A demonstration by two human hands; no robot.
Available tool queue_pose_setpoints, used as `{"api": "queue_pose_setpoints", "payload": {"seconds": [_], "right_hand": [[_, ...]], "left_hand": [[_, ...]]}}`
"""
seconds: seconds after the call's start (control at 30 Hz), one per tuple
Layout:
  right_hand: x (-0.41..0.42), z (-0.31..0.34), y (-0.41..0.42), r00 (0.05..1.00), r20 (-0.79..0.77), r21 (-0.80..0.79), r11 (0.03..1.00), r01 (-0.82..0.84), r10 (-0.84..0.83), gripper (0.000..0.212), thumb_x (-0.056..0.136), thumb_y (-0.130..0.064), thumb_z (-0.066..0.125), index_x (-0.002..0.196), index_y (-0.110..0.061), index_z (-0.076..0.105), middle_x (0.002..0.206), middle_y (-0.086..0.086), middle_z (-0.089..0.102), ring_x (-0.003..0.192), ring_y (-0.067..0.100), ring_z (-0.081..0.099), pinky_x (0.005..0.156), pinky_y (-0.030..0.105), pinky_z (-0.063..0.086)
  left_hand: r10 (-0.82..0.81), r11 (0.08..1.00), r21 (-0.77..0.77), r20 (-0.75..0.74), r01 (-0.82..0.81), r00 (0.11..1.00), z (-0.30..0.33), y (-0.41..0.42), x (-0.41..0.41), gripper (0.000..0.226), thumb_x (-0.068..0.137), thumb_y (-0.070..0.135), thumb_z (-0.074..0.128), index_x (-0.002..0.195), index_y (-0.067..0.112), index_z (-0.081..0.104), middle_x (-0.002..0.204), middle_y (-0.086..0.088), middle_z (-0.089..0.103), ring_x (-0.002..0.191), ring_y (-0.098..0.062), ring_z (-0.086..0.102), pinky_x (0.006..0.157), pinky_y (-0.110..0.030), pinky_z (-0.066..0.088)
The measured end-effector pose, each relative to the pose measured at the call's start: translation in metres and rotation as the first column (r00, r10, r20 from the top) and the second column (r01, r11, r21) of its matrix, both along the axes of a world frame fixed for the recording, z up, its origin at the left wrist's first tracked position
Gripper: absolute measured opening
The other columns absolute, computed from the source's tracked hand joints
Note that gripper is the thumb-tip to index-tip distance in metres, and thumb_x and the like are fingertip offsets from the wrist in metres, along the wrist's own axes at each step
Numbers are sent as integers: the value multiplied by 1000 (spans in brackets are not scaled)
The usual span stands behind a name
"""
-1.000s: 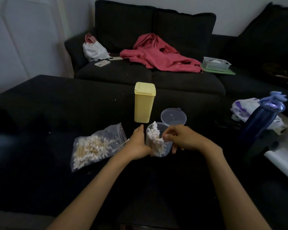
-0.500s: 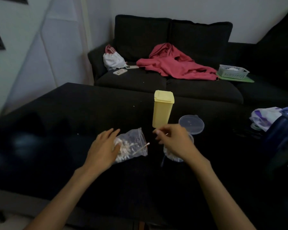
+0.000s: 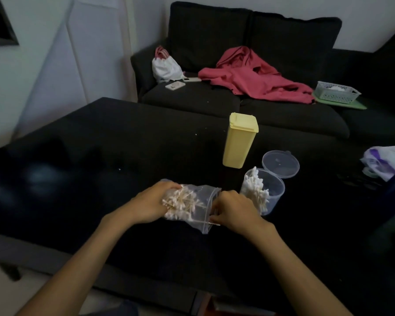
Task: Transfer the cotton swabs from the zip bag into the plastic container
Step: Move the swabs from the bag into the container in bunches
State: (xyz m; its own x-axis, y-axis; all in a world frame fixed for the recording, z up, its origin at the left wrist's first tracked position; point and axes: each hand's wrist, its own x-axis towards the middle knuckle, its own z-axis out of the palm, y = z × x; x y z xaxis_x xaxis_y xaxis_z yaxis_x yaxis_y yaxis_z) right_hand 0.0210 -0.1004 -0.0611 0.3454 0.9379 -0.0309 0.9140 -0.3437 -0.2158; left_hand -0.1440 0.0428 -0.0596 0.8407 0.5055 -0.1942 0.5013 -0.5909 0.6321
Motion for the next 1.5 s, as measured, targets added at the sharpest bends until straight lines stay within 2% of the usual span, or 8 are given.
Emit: {"api": "queue_pose_setpoints", "payload": {"seconds": [0.23,0.47,0.67,0.77,0.9,1.17,1.27,1.5], "right_hand": [[2,7,1,978,-196,-57,997,58,-68,25,84,-33,65,61,-27,54,79,-6,61,80,15,63,75,36,54],[-7,4,0,990,-104,-48,995,89,-94,16,80,-25,68,73,-16,58,87,2,59,86,20,61,73,33,51],[9,9,5,773,-550,-18,930,366,-315,16,87,-15,64,81,-5,75,62,-2,63,49,3,51,42,11,37],[8,2,9,681,-637,-110,917,383,-361,25,87,-14,60,65,-4,67,56,5,58,45,7,47,41,15,37],[4,-9,13,762,-534,-139,927,347,-366,36,87,-8,56,51,-10,56,48,2,53,35,4,44,39,14,37],[11,-9,7,770,-547,-115,940,321,-330,28,84,-25,67,62,-15,54,64,3,53,72,21,56,68,32,47],[12,-7,4,740,-591,-115,942,315,-320,20,85,-25,68,71,-11,62,64,0,54,72,16,55,68,28,45],[14,-2,0,575,-742,-131,916,379,-344,21,83,-9,70,71,8,67,58,5,62,41,2,59,46,15,51]], "left_hand": [[-4,1000,-6,5,4,1000,-5,7,-2,66,82,-1,58,138,29,42,130,15,35,121,-12,45,102,-32,41],[92,991,-99,74,-85,993,-11,16,-1,85,68,4,75,136,39,38,136,3,46,116,-15,52,93,-35,50],[311,910,-325,128,-256,942,9,14,-4,62,81,33,73,136,29,43,130,8,42,117,-14,49,73,-24,53],[514,854,-81,-26,-514,858,6,20,-6,49,86,51,59,117,13,58,113,-3,58,98,-23,62,72,-38,59],[395,896,-119,-232,-429,889,-6,12,-3,55,85,58,56,89,5,71,94,-7,68,85,-18,66,69,-34,60],[474,868,-261,187,-422,860,2,8,2,30,59,45,85,73,20,75,72,2,73,72,-10,66,69,-25,52],[404,914,-129,185,-385,896,1,7,3,17,72,40,79,71,23,75,66,7,71,65,-7,65,70,-27,52],[367,893,-328,134,-309,920,0,7,1,12,82,7,71,77,19,71,78,-1,72,76,-9,66,60,-20,52]]}}
